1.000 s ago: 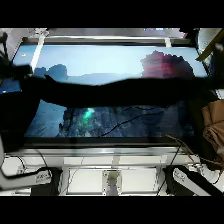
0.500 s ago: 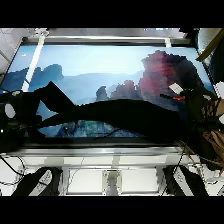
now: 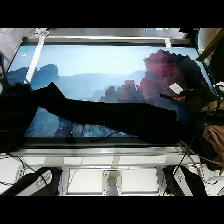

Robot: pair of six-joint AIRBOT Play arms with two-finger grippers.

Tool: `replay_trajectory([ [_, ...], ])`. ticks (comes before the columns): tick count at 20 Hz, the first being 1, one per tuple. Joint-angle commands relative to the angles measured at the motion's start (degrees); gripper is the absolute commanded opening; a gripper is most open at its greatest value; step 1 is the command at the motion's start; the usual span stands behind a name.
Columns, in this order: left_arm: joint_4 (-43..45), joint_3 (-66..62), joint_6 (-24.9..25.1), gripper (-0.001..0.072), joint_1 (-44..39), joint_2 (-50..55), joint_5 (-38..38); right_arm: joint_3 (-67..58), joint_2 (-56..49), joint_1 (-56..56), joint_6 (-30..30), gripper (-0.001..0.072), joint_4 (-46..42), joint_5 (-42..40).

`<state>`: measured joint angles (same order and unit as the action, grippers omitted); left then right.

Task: Fold the clothes and pants, and hang the long-sleeved shirts on hangers.

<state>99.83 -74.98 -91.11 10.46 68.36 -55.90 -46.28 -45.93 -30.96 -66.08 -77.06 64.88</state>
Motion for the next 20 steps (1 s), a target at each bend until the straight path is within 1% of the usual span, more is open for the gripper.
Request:
replay_trajectory([
  [1, 0.1, -19.6, 0.7, 0.0006, -3.7, 17.0, 0.8, -0.8, -1.2, -0.1, -0.9, 0.0452, 3.1, -1.5],
  [3, 0.7, -29.4, 0.7, 0.0006, -5.7, 26.8, 0.8, -0.8, -1.8, -0.1, -2.0, 0.0451, 3.8, -1.5],
  [5, 4.1, -37.9, 0.2, 0.0006, -7.4, 34.9, 0.8, -0.8, -2.1, -0.1, -3.1, 0.0451, 3.8, -1.4],
  [7, 6.7, -42.4, -1.3, 0.0010, -7.9, 40.1, 0.7, -0.8, -2.1, -0.1, -3.5, 0.0451, 3.8, -1.5],
  [8, 6.7, -42.4, -1.3, 0.0181, -7.9, 41.0, 0.5, -0.8, -2.1, -0.1, -3.6, 0.0451, 3.8, -1.5],
  [9, 6.7, -42.4, -1.3, 0.0642, -7.8, 41.4, -0.9, -0.8, -2.1, -0.1, -3.6, 0.0451, 3.8, -1.5],
  [10, 7.8, -42.4, -1.5, 0.0700, -7.4, 41.3, -3.2, -0.8, -2.1, -0.1, -3.6, 0.0451, 3.8, -1.4],
  [12, 10.8, -42.4, -1.5, 0.0706, -5.9, 40.6, -9.4, -0.8, -2.1, -0.1, -3.6, 0.0451, 3.8, -1.3],
  [13, 11.1, -42.3, -1.5, 0.0702, -4.7, 40.1, -14.2, -0.8, -2.1, -0.1, -3.6, 0.0451, 3.8, -1.3],
  [14, 11.0, -41.0, -1.9, 0.0699, -3.2, 39.2, -17.3, -0.8, -2.1, -0.1, -3.5, 0.0451, 3.8, -1.3],
  [17, 8.9, -32.7, -4.8, 0.0699, 0.6, 34.0, -20.7, -0.8, -2.1, -0.1, -3.5, 0.0451, 3.8, -1.2],
  [18, 6.6, -29.2, -5.4, 0.0699, 1.7, 32.2, -20.6, -0.8, -2.1, -0.1, -3.5, 0.0451, 3.8, -1.3],
  [20, -1.5, -25.3, -5.4, 0.0698, 3.1, 31.2, -20.2, -0.8, -2.1, -0.1, -3.5, 0.0451, 3.8, -1.4],
])
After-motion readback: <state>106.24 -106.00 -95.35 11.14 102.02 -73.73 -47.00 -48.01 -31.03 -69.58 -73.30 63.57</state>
